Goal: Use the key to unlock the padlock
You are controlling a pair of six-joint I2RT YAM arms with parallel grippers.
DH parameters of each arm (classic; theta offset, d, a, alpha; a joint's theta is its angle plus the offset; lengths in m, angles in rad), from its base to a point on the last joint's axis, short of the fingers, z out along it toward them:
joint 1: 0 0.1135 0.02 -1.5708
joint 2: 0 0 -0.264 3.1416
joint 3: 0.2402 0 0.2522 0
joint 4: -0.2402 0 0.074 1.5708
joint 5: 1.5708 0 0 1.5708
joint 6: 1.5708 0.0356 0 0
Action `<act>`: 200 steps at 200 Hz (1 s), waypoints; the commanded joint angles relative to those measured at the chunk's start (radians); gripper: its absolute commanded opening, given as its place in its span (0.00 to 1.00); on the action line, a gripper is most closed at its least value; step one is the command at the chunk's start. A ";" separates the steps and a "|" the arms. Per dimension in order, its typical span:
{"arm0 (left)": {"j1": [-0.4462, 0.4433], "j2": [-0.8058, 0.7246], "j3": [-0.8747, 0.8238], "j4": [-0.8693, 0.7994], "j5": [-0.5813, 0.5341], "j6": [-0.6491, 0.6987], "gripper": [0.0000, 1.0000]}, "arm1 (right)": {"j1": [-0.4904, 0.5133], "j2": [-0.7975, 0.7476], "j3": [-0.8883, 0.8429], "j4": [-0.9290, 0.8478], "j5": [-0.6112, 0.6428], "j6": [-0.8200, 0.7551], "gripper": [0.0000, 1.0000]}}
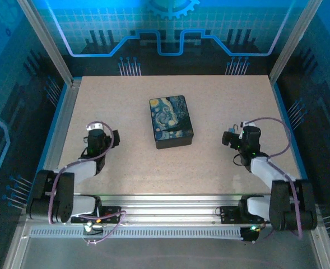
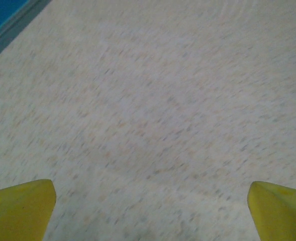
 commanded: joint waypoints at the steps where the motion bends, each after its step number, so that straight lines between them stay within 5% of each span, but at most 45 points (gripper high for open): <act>1: -0.015 0.090 -0.039 0.392 0.019 0.106 0.99 | -0.004 0.066 0.019 0.221 0.056 -0.010 1.00; 30: -0.038 0.273 -0.073 0.658 0.013 0.155 0.99 | 0.039 0.144 0.033 0.355 0.118 -0.152 1.00; 65: -0.023 0.236 0.026 0.401 0.010 0.116 0.99 | 0.113 0.233 0.044 0.445 0.077 -0.259 1.00; 86: -0.019 0.238 0.023 0.411 0.018 0.115 0.99 | 0.085 0.233 0.014 0.484 0.023 -0.245 1.00; 98: -0.019 0.241 0.022 0.420 0.016 0.116 0.99 | 0.095 0.276 -0.051 0.664 0.053 -0.256 1.00; 200: 0.008 0.235 0.031 0.389 0.089 0.106 0.99 | 0.112 0.262 -0.029 0.594 0.101 -0.250 1.00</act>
